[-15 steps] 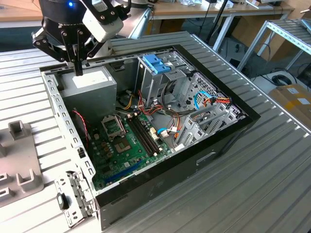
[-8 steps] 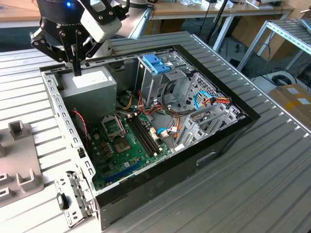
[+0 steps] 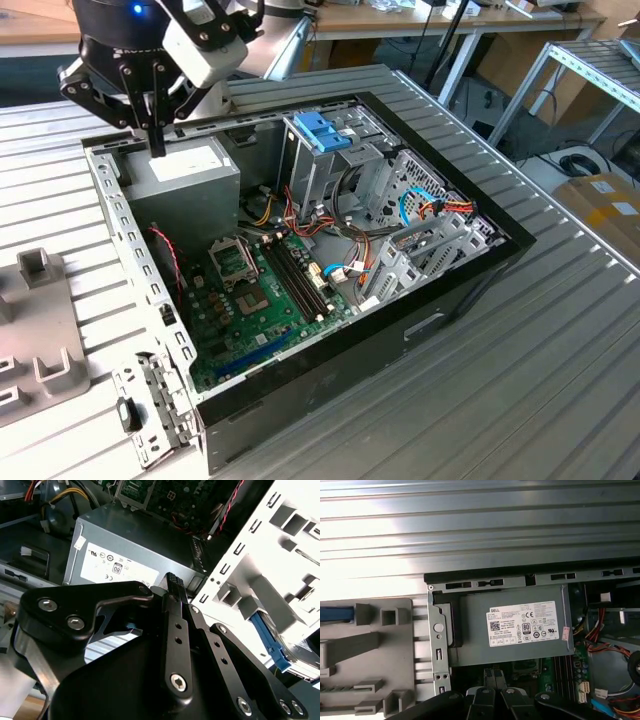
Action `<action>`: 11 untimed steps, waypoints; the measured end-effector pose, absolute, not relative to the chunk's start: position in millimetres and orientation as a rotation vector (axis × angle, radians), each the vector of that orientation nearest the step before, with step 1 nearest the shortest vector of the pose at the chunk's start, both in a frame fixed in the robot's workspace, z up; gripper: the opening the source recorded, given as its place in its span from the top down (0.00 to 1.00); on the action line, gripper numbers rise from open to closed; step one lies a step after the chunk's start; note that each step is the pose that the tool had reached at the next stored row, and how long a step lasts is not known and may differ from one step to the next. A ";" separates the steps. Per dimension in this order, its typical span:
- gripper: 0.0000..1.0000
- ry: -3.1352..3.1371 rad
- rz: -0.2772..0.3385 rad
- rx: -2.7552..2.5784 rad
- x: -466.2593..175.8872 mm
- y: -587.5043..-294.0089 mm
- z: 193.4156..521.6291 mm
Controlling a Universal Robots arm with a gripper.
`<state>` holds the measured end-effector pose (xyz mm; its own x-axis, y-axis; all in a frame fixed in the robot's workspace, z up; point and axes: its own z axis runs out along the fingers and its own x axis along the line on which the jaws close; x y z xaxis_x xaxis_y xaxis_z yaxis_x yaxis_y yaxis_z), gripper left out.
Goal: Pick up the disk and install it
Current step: 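Reach for the disk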
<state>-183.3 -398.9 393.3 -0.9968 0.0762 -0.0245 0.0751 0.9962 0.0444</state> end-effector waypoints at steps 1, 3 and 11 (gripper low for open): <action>0.89 3.112 0.068 0.118 -183.5 -398.9 393.3; 0.89 3.112 0.068 0.118 -184.2 -398.9 393.3; 0.89 3.112 0.068 0.118 -187.0 -398.9 393.3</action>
<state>-187.0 -398.9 393.3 -0.9968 0.0762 -0.0245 0.0751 0.9962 0.0444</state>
